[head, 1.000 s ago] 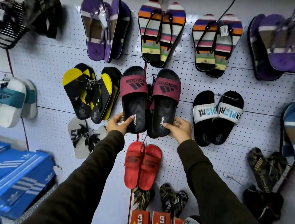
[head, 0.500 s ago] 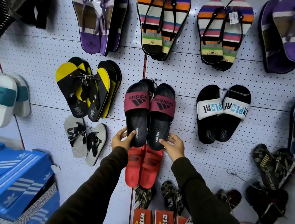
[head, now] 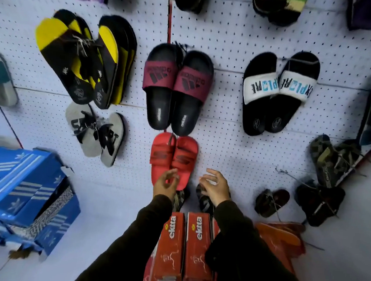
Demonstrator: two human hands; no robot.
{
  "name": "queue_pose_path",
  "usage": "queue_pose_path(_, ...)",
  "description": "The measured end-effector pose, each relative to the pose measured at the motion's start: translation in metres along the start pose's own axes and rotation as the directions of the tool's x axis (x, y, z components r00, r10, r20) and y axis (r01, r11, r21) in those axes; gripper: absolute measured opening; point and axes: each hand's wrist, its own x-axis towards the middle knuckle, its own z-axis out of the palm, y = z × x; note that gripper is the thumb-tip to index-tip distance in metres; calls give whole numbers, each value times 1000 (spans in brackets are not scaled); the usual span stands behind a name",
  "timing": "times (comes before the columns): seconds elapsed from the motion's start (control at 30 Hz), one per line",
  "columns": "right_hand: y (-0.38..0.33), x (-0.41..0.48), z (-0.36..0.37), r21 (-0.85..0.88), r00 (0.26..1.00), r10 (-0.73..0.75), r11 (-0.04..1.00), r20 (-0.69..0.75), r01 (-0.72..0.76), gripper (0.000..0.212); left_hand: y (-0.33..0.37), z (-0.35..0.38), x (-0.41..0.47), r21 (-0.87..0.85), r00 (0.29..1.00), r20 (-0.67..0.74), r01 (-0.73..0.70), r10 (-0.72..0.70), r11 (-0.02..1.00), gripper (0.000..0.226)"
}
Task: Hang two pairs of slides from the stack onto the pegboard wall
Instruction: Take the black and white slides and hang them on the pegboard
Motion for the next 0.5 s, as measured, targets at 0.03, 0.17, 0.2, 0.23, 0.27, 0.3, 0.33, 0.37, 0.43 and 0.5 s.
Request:
queue_pose_path(0.03,13,-4,-7,-41,1000,13,999,-17,-13,44,-11,5,-9,25,999,31,12,-12,1000,24)
queue_pose_path(0.17,70,-26,-44,-167,990,102,979,-100,-118,43,-66,22,-40,167,986,129,86,-109,982,27)
queue_pose_path(0.2,87,-31,-56,-192,979,155,965,-130,-179,42,-80,26,-47,221,978,156,103,-139,970,28)
queue_pose_path(0.23,103,-35,-68,-227,964,212,942,-162,-246,41,-97,30,-53,259,968,185,121,-172,958,30)
queue_pose_path(0.27,122,-38,-81,-280,942,264,907,-205,-315,40,-108,33,-60,301,957,210,133,-202,944,31)
queue_pose_path(0.3,140,-43,-94,-339,912,320,854,-258,-395,41,-122,37,-65,340,944,229,153,-240,928,32)
queue_pose_path(0.33,154,-48,-105,-394,879,363,792,-310,-466,48,-129,40,-71,387,929,250,164,-274,908,34)
queue_pose_path(0.37,177,-50,-118,-420,839,419,730,-347,-539,62,-139,45,-75,427,909,279,173,-311,888,38)
queue_pose_path(0.43,209,-57,-136,-369,761,545,667,-351,-648,89,-152,59,-81,505,847,342,200,-407,840,47)
queue_pose_path(0.5,256,-60,-151,-297,722,622,658,-303,-692,101,-158,74,-85,568,795,373,212,-479,795,57)
